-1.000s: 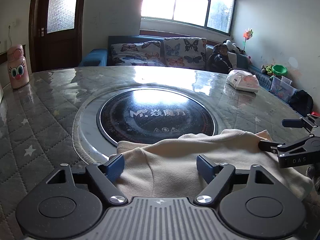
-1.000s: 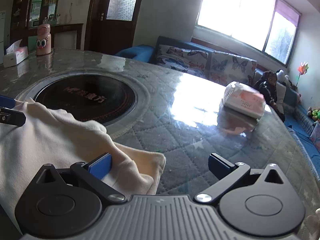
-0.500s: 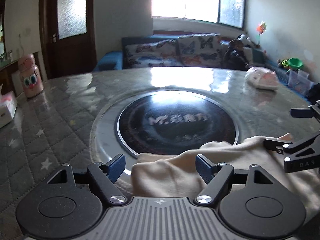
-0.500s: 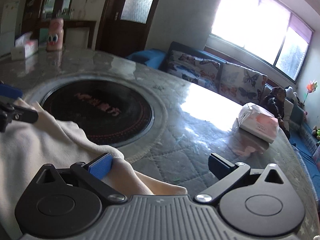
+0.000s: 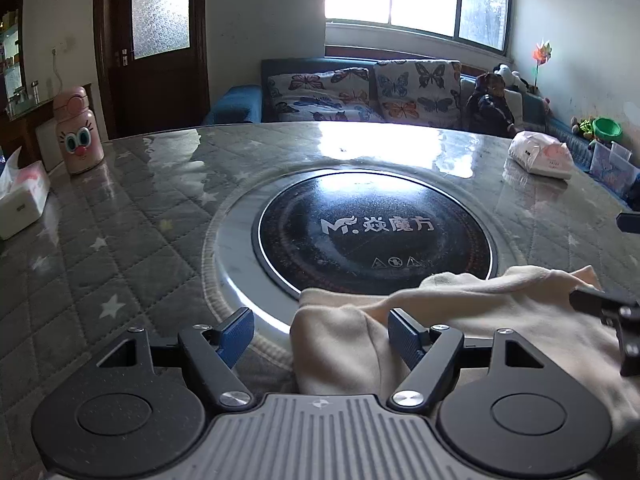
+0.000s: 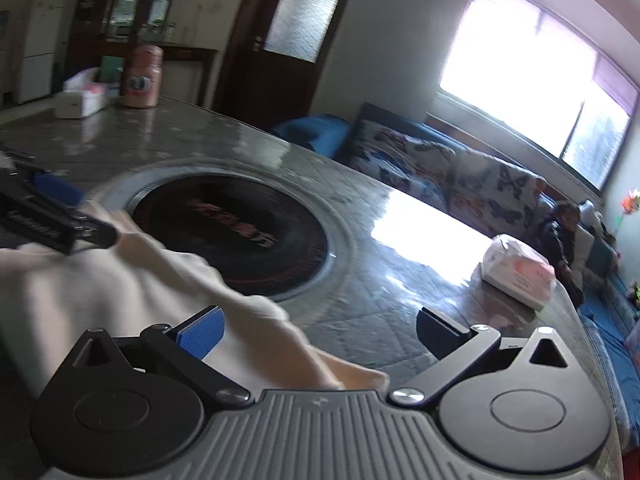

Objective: Fold clothes

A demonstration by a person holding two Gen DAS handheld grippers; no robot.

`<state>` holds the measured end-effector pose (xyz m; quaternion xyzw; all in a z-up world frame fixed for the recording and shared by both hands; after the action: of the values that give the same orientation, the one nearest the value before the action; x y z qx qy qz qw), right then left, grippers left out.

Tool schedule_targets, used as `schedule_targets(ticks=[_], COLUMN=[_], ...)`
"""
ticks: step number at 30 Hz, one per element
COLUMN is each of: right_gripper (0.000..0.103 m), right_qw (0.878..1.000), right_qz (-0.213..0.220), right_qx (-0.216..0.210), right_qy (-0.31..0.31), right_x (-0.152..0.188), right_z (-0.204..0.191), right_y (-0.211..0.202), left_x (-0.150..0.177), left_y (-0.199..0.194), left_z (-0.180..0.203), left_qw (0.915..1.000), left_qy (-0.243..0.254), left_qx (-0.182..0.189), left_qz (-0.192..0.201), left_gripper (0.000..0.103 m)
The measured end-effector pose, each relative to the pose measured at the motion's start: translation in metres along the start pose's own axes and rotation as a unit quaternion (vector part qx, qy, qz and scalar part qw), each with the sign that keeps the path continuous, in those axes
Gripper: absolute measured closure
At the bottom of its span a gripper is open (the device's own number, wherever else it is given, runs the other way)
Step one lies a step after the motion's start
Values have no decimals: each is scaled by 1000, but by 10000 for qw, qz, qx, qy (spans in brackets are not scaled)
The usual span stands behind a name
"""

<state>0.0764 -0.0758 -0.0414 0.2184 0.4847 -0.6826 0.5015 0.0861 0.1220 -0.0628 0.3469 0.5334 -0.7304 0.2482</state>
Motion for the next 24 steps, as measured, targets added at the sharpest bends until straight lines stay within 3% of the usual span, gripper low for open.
schedule_targets(ticks=[18,24], right_gripper=[0,0], right_qw=[9957,9958], right_qz=[562,672], right_qx=[-147,-101], right_qy=[-718,-612], right_x=[17,17], right_z=[-66,-64], right_y=[-47,-57], left_x=[43,48], left_y=[-47,-54], left_z=[5,1], left_qw=[9996,9995], left_qy=[237,223], left_qx=[-9,-44], left_qz=[147,204], left_gripper=[26,24])
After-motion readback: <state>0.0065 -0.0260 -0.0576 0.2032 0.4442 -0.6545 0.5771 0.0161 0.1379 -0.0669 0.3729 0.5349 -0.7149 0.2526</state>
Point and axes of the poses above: each gripper's, at about its wrist camera, not at the fingertips, and y roughly the way its jaws point, z to its right, x to its underside, the point moved 10 cm from there along y, roughly the way its jaws point, and after that the axes turned 15 degrees about x, right-handed, at the moved point
